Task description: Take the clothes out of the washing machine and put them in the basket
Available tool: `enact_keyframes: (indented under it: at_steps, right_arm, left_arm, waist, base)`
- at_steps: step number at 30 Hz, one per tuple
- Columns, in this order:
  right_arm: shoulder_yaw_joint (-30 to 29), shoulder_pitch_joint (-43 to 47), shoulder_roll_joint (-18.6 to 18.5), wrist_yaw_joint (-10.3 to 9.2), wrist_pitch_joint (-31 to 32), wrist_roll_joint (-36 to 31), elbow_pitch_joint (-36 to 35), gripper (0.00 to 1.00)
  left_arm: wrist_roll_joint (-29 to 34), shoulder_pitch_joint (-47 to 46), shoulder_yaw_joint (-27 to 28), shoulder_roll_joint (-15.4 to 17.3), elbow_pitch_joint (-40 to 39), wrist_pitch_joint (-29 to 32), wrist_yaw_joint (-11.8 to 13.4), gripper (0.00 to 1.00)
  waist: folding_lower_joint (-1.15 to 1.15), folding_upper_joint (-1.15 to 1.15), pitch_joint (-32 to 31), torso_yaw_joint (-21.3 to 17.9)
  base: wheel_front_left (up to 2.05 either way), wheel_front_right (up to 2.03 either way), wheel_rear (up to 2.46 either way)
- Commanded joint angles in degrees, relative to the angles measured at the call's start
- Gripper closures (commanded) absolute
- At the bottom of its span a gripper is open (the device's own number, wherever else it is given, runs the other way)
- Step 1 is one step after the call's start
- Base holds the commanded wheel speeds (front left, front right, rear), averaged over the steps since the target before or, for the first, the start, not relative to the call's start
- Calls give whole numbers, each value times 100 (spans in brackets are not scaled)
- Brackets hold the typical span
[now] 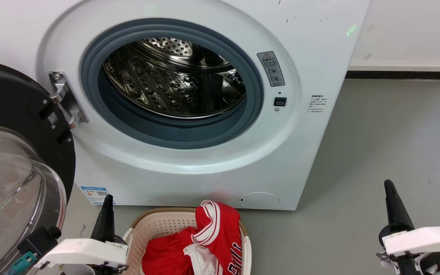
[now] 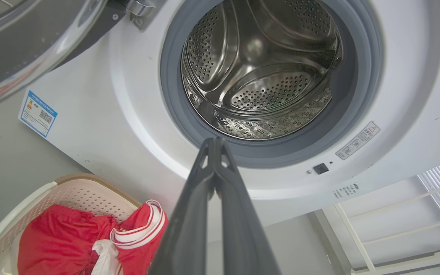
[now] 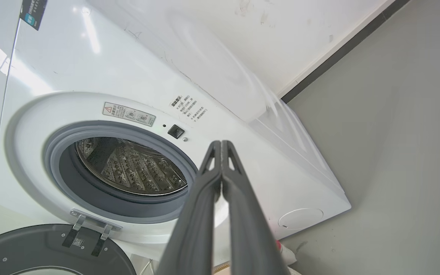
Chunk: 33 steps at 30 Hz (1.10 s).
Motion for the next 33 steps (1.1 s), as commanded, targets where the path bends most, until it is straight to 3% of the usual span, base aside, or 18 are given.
enact_keyframes:
  at_steps: [1,33]
  right_arm:
    - [-18,-129,-19,-1,43,180,-27,100]
    - [-76,-314,-26,-2,545,2305,180,100]
  left_arm:
    - [-177,-148,23,4,-37,32,-29,100]
    - [-2275,-342,165,-8,159,537,-120,100]
  waist:
    - [0,0,-2,-1]
    - [0,0,-47,-39]
  base:
    - [0,0,0]
    - [0,0,0]
